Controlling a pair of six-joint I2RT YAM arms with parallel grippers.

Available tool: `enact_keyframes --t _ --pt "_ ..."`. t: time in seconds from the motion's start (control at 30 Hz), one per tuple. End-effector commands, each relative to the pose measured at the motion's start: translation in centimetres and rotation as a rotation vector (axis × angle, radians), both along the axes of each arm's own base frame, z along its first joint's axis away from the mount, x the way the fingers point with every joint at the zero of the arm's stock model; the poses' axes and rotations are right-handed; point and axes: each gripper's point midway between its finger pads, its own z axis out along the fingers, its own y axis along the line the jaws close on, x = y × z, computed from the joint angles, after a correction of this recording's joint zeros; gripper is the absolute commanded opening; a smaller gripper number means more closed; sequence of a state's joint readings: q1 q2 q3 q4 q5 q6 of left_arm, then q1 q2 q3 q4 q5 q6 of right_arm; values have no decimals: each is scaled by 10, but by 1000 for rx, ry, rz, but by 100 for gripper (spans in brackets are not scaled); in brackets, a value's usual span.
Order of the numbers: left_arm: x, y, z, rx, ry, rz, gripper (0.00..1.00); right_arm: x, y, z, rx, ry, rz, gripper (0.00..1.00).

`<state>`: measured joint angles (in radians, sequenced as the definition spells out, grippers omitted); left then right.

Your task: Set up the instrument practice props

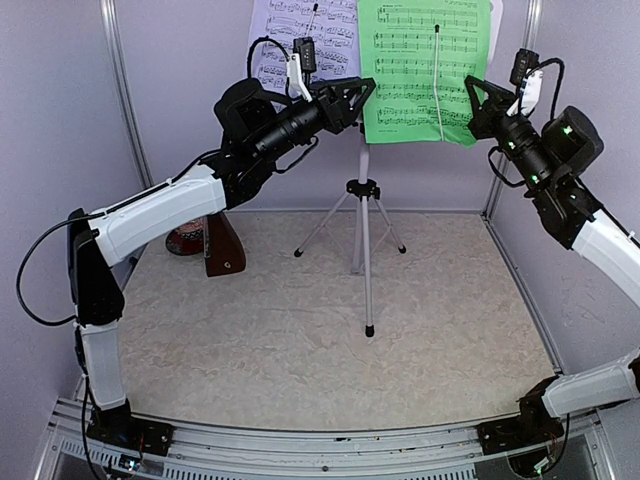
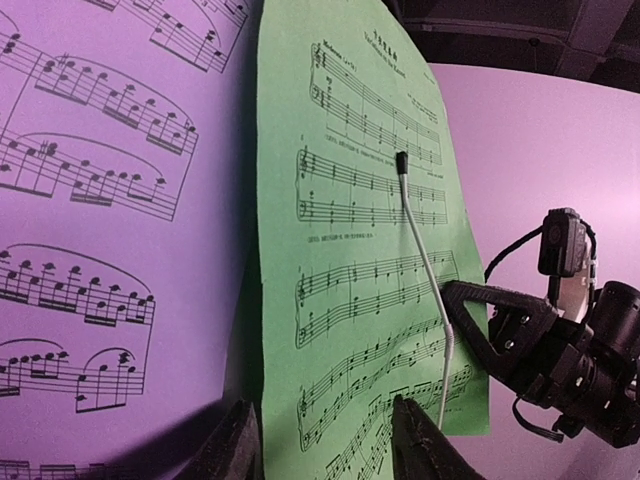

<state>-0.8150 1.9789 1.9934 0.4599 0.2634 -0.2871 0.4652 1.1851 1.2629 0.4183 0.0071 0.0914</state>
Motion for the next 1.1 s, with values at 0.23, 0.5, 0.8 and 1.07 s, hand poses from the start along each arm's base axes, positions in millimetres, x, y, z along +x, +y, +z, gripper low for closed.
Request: enact_keyframes --t 0.23,0.5,0.8,1.07 --pt "-7 8 4 20 20 149 49 -7 -5 5 5 -28 -2 0" --pt "-6 5 -4 28 50 142 42 -9 -6 5 6 -32 -5 0" --pt "-11 -2 -3 48 55 113 19 -12 -6 0 -3 -31 -4 0" --pt "-5 -2 4 54 48 143 14 -13 -6 0 -3 -36 3 0"
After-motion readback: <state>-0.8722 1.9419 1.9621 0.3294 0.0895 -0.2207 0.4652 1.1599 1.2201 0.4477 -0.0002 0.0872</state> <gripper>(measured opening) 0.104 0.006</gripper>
